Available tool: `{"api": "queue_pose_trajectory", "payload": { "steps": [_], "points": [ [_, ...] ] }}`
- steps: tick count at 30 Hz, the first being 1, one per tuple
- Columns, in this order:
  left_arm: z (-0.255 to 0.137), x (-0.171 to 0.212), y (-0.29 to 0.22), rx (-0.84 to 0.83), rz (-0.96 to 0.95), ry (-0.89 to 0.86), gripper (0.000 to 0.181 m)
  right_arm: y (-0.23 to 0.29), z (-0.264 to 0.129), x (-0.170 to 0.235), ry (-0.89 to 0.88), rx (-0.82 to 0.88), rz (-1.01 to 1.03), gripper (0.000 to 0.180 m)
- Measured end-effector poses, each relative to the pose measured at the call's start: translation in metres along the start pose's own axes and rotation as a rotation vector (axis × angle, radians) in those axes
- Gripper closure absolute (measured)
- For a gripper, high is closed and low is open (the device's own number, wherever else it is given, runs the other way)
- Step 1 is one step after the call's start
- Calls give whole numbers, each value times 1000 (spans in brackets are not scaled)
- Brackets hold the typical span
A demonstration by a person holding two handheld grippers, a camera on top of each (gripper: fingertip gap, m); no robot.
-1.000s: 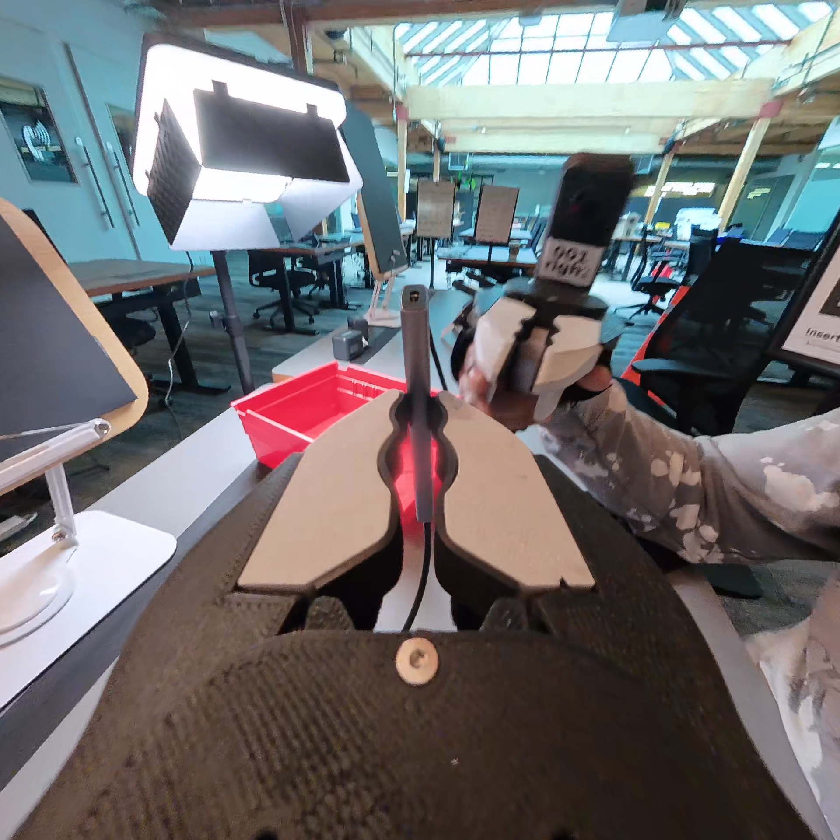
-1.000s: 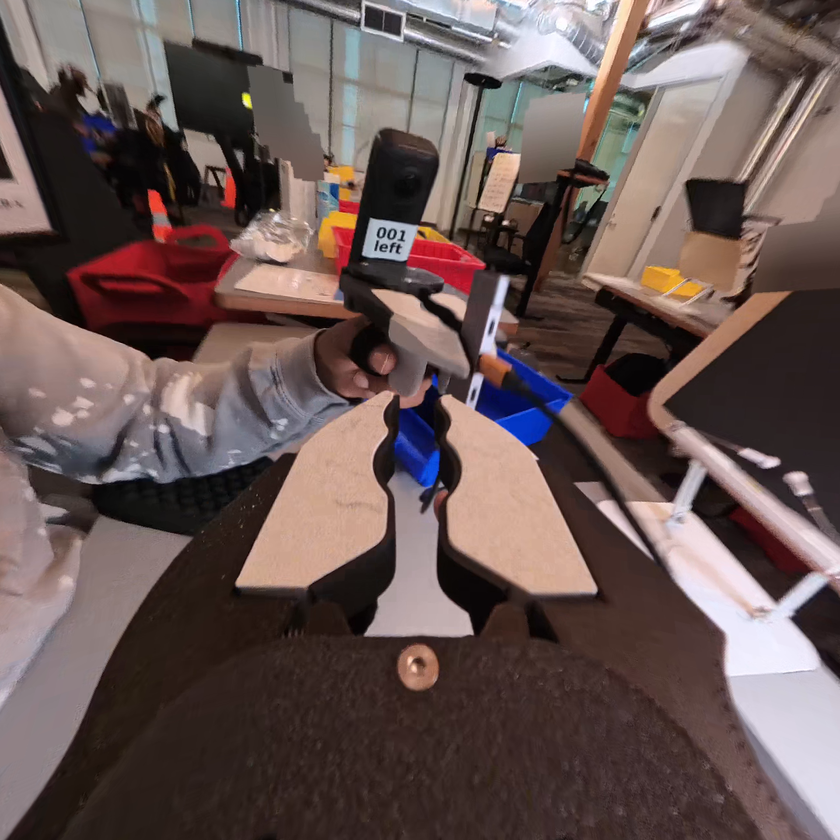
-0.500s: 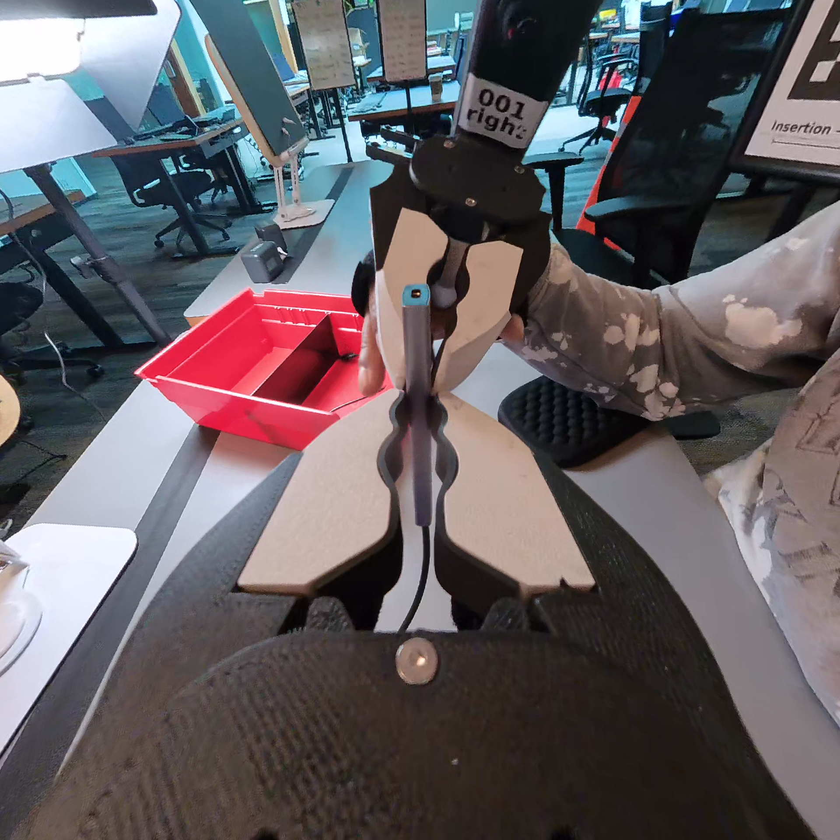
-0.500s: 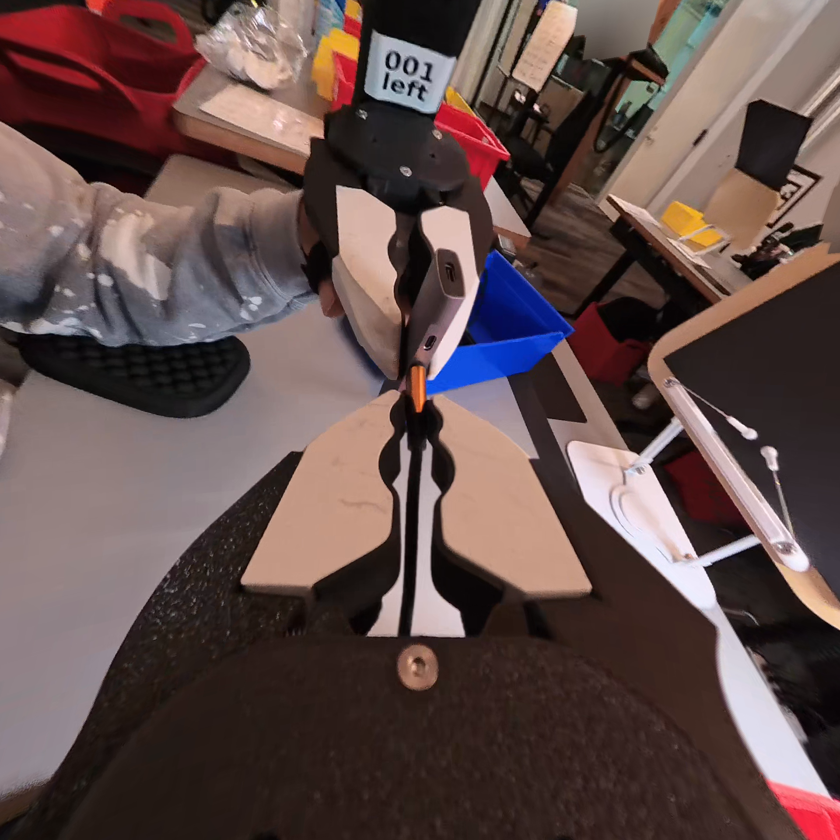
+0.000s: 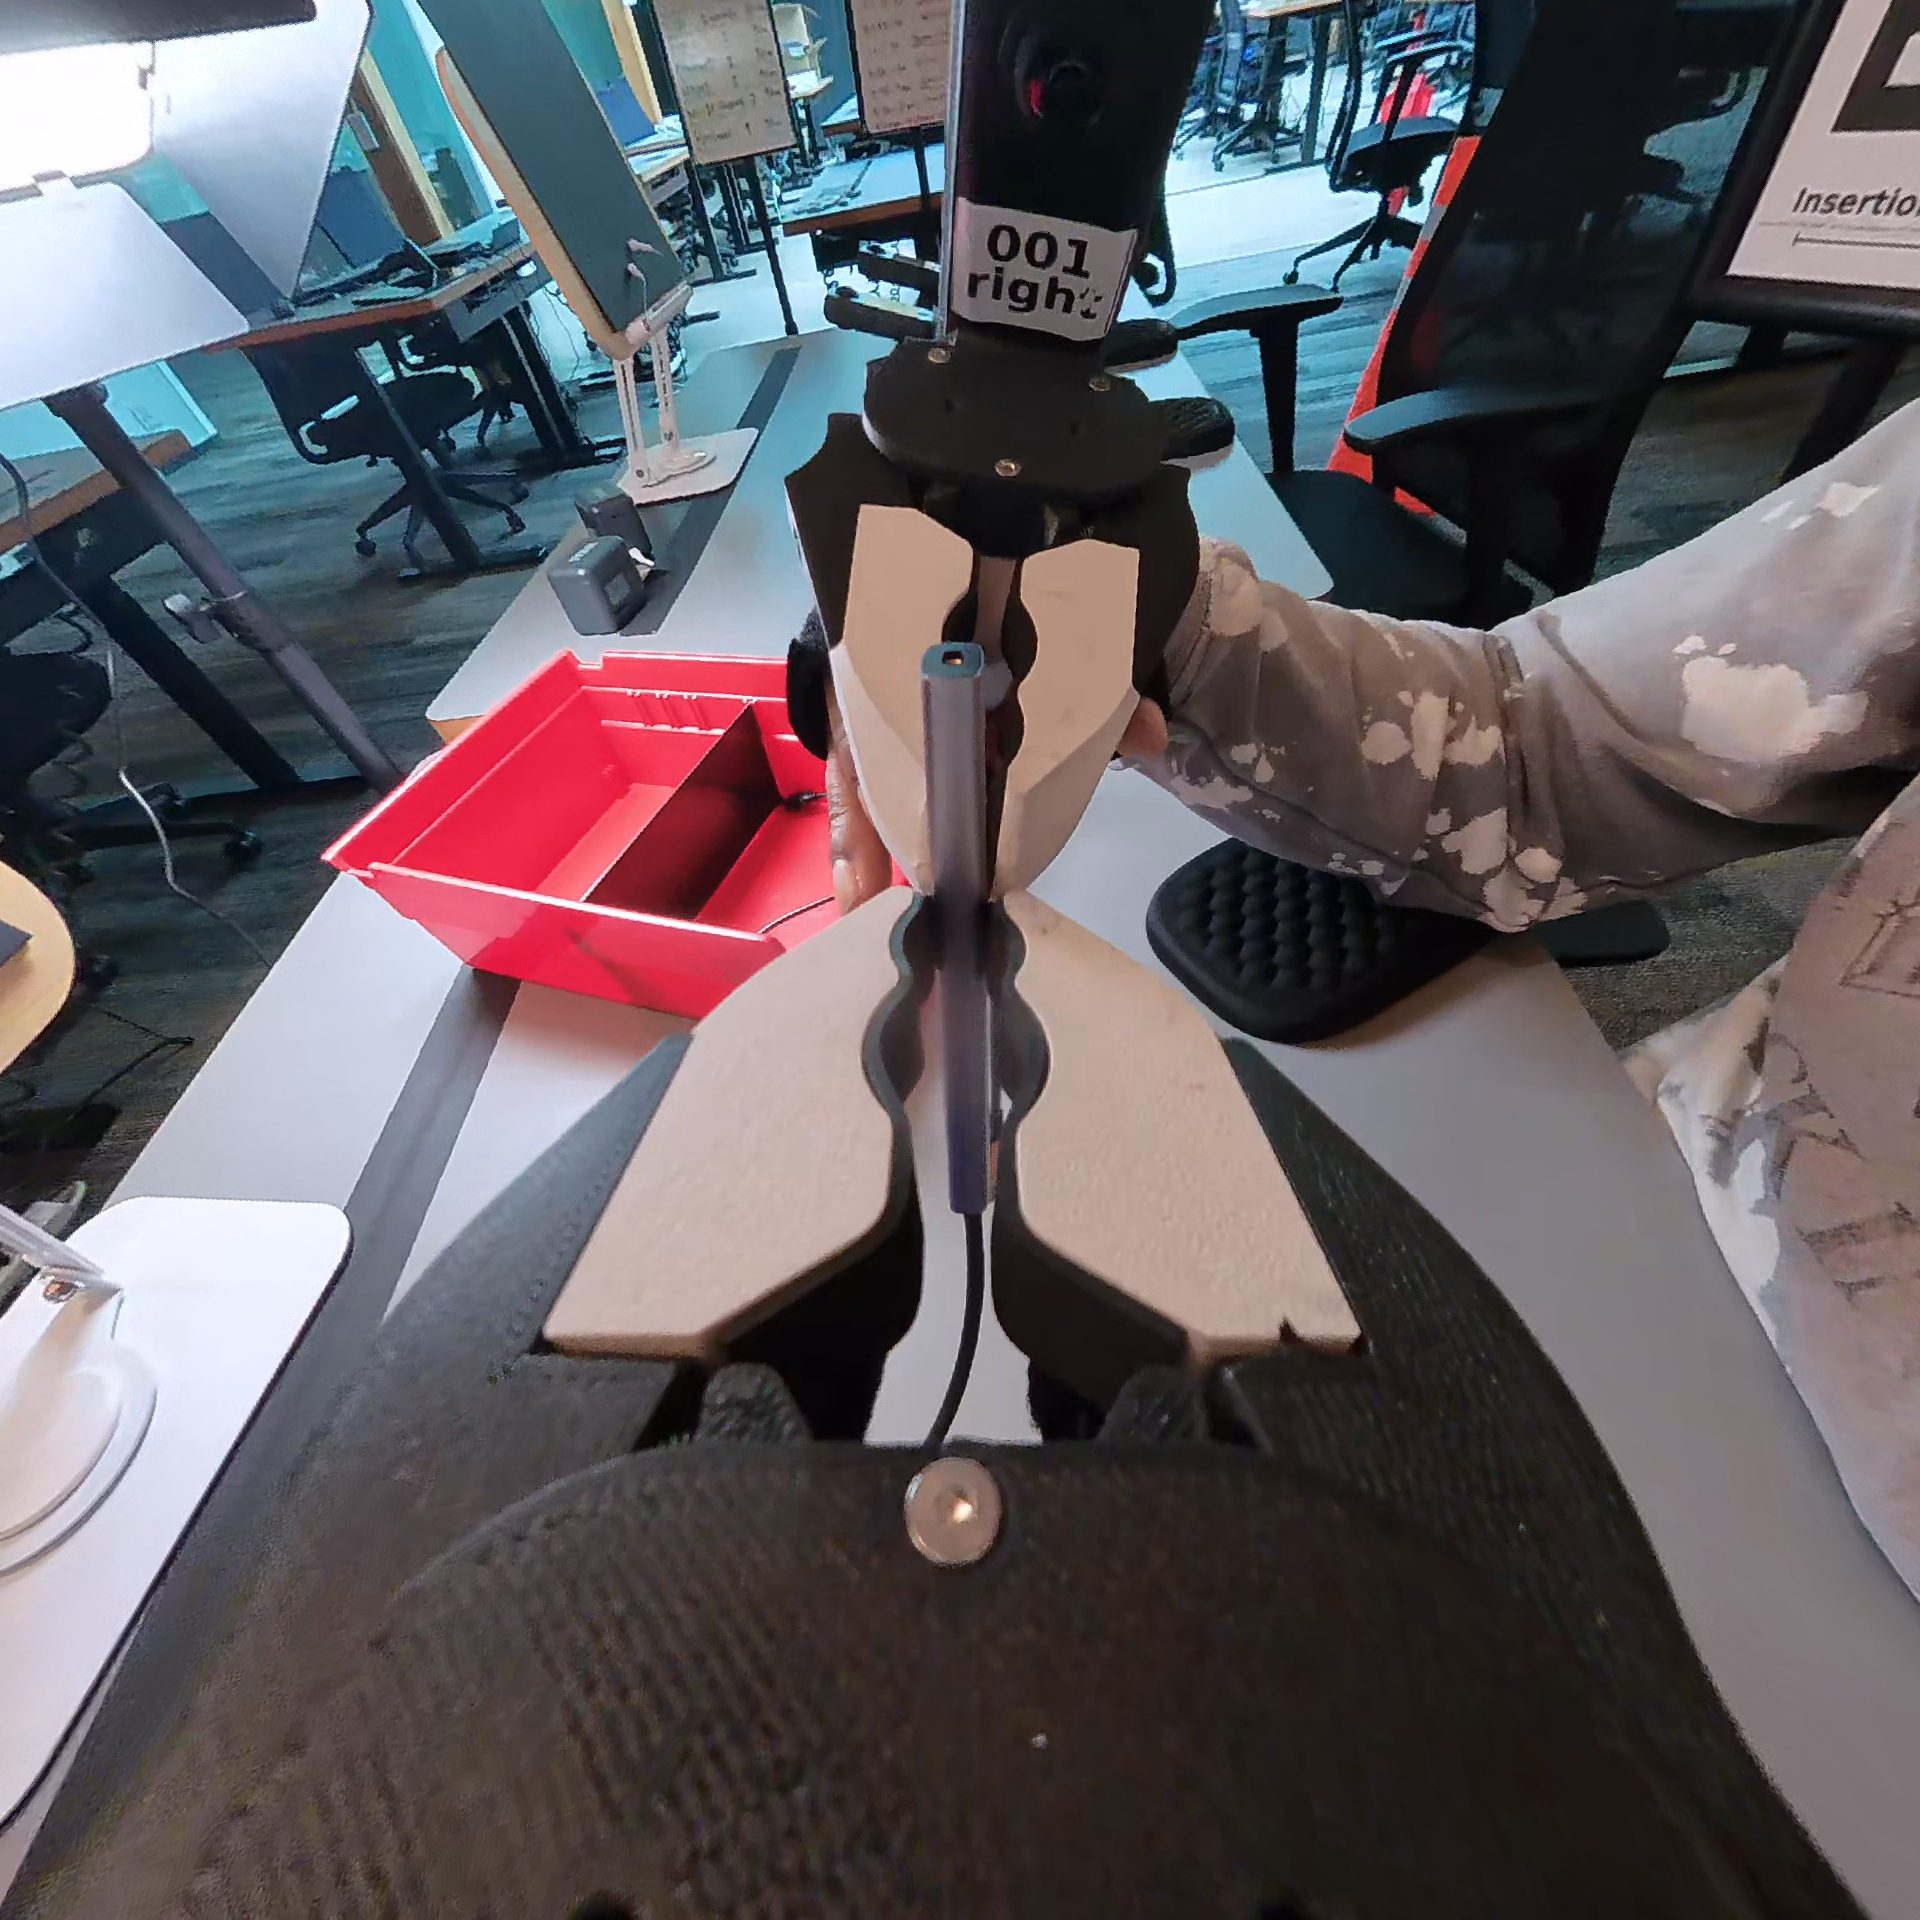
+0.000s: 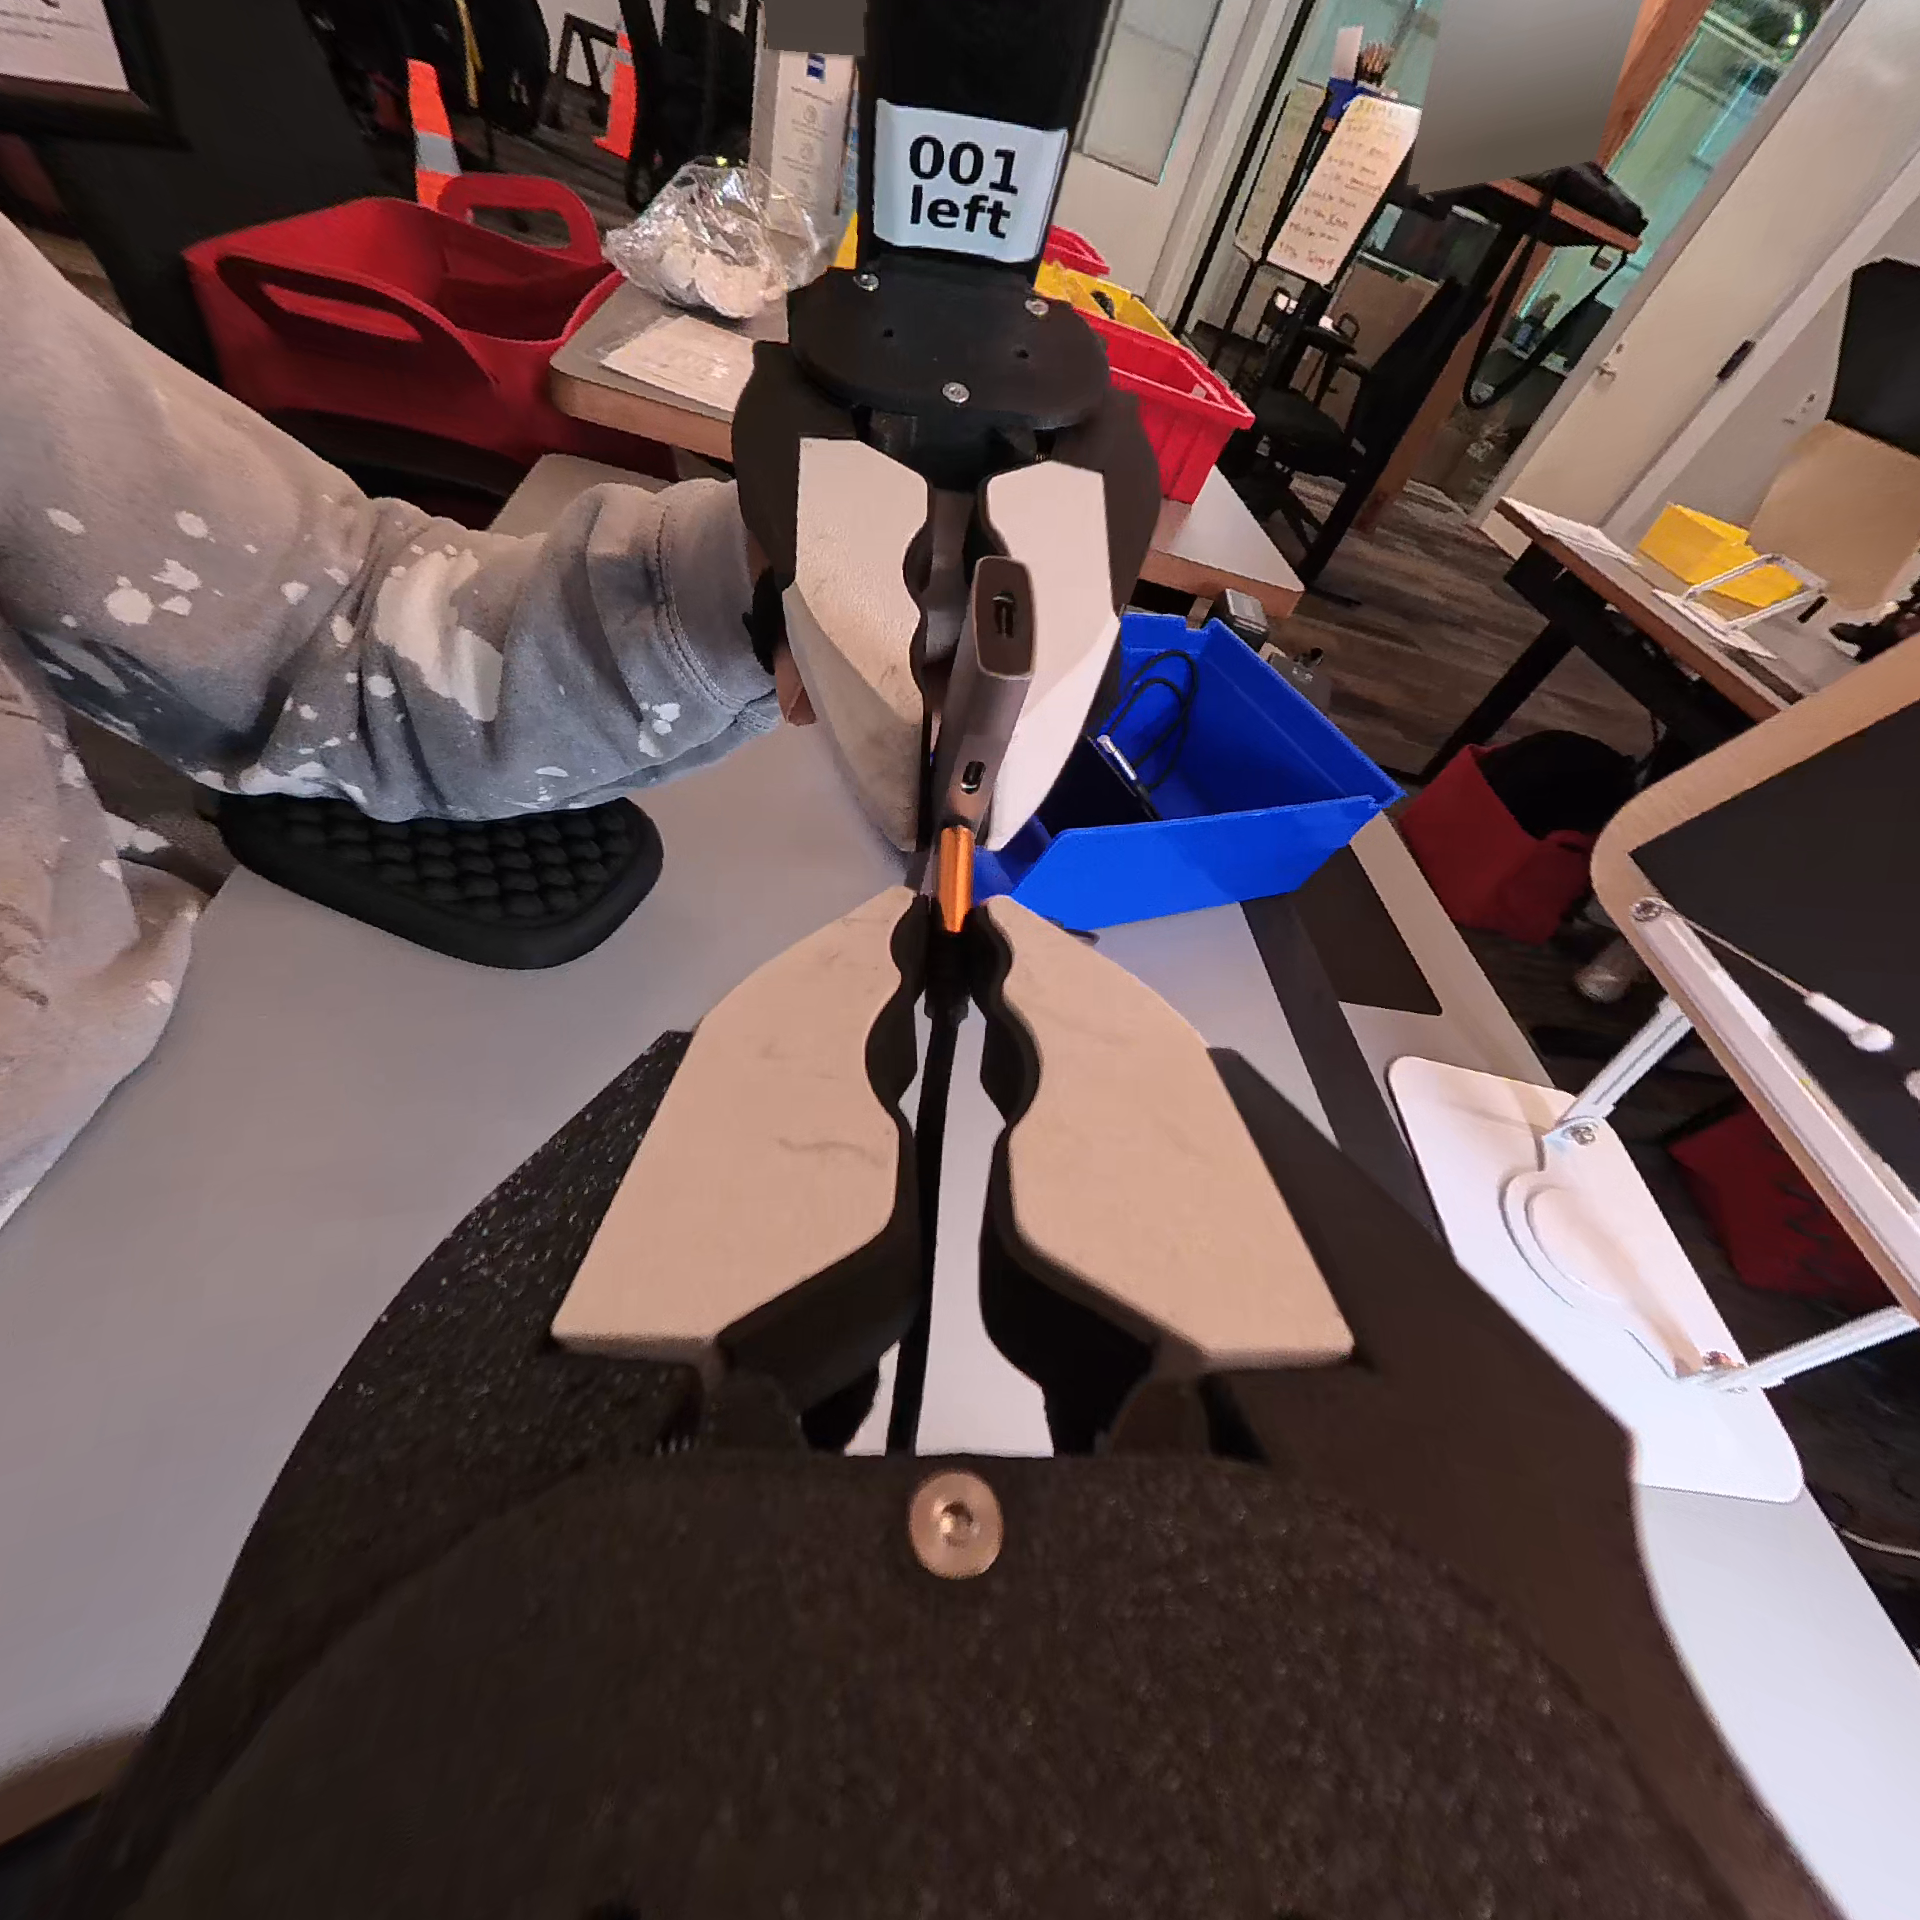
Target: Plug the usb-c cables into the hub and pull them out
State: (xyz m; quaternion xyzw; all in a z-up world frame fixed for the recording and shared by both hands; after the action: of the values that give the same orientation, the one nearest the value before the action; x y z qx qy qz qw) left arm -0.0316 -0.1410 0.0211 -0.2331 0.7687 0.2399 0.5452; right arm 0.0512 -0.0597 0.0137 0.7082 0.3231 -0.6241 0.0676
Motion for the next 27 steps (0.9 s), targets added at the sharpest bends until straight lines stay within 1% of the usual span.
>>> {"api": "queue_pose_trajectory", "payload": {
  "steps": [5,6,7,8,9,10,11,17,23,25,27],
  "points": [
    [4,-8,-2,-9,9,-38,171,-1,-9,-4,-21,-4,-9,172],
    [-1,-11,0,-30,4,-73,170,-4,-16,0,11,12,-19,172],
    [-20,-19,4,-75,-12,-162,171,-15,-30,7,21,74,-9,172],
    [-49,-27,9,-123,-27,-268,171,-25,-48,10,-26,112,35,172],
    [-76,-33,9,-178,-5,-321,171,-33,-66,9,-79,150,68,172],
    [-92,-35,5,-217,27,-305,171,-37,-78,6,-106,189,72,172],
    [-99,-36,1,-226,39,-281,171,-39,-85,1,-126,212,66,172],
    [-100,-38,1,-227,-8,-275,171,-54,-93,-5,-79,383,28,172],
    [-99,-36,5,-219,-37,-274,171,-101,-115,-33,16,592,-90,172],
    [-99,-36,4,-227,-34,-262,171,-116,-118,-29,92,636,-130,172],
    [-99,-37,3,-232,-30,-259,171,-128,-119,-10,186,692,-169,172]
  ]
}}
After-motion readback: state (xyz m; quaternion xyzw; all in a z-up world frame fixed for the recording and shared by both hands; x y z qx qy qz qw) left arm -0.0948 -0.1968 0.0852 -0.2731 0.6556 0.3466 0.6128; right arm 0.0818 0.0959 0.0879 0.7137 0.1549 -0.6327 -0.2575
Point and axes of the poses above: each gripper's, where its closed fingertips meet, z out along the fingers, x out of its underside, y = z × x across the jaws, the point moved 6 cm from there along -z, back along the fingers, and after that the axes turned 7 degrees about x, right-handed, at the moved point
